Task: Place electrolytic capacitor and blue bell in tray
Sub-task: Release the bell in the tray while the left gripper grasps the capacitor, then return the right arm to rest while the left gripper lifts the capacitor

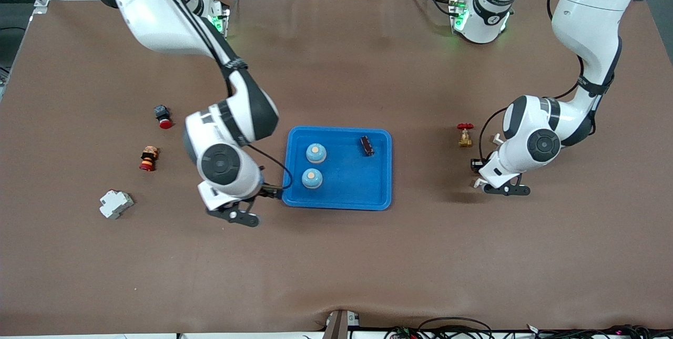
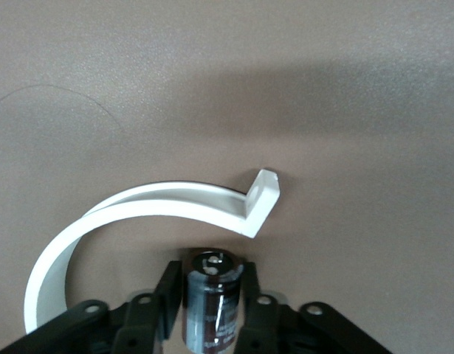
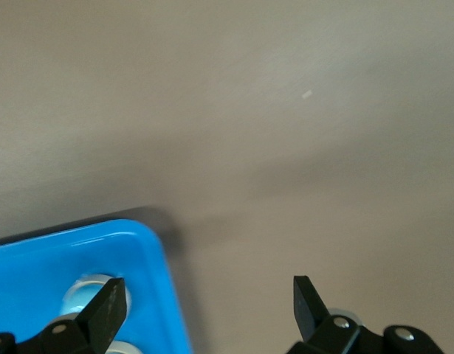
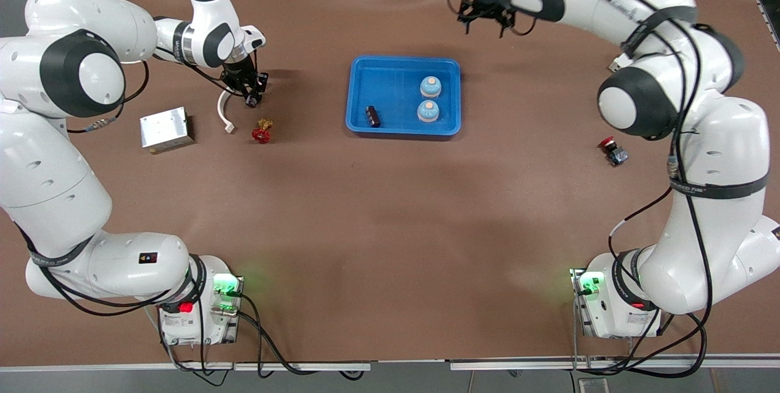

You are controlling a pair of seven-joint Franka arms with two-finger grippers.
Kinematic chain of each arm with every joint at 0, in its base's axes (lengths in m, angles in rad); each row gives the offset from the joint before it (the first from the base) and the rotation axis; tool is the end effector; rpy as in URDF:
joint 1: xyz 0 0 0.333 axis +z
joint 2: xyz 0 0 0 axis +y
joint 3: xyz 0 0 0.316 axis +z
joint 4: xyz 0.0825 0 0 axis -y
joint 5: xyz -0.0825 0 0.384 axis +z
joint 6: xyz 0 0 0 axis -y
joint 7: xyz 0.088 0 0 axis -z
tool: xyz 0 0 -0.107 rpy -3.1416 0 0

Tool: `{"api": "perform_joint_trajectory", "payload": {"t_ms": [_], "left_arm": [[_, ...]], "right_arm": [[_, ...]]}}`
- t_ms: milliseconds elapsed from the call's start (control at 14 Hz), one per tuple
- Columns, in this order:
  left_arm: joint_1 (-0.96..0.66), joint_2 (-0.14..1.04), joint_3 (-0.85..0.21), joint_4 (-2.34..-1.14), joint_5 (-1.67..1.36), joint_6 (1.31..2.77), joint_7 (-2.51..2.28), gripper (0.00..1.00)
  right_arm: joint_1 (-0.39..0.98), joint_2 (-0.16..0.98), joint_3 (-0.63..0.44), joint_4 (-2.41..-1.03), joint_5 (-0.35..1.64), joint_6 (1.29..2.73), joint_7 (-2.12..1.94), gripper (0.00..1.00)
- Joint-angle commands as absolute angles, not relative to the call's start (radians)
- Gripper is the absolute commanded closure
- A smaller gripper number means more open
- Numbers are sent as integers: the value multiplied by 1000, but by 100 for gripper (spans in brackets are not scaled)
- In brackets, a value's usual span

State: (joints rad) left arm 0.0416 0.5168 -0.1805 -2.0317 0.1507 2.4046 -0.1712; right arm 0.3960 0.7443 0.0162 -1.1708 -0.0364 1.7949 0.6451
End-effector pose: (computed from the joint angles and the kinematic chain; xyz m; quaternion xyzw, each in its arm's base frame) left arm 0.5784 -0.0799 0.1808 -0.9973 0.0344 0.0645 0.0118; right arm 0.6793 0.2901 0.3409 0.9917 -0.1127 -0.0458 0.0405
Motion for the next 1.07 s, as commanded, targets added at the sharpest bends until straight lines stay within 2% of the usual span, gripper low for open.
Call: {"api": "perform_joint_trajectory", "payload": {"t_ms": [0, 143, 358, 644, 716, 1002], "left_arm": [[44, 514, -184, -2036, 152, 2419, -189, 90], [45, 505, -186, -2030, 152, 2415, -210, 100], [34, 477, -192, -1994, 152, 2363, -277, 100], [22, 488, -276, -1760, 150, 2033, -437, 100], [11, 505, -287, -1706, 149, 1993, -474, 100], [-52, 514, -288, -1634, 83, 1980, -667, 100]], "right_arm": [[301, 669, 31, -1232, -41, 1767, 487, 0], [243, 644, 31, -1241, -41, 1755, 392, 0], [164, 589, 31, -1267, -40, 1744, 228, 0], [71, 509, 32, -1296, -40, 1709, 89, 0], [54, 494, 31, -1296, -40, 1695, 56, 0], [23, 431, 31, -1298, -40, 1634, 37, 0]]}}
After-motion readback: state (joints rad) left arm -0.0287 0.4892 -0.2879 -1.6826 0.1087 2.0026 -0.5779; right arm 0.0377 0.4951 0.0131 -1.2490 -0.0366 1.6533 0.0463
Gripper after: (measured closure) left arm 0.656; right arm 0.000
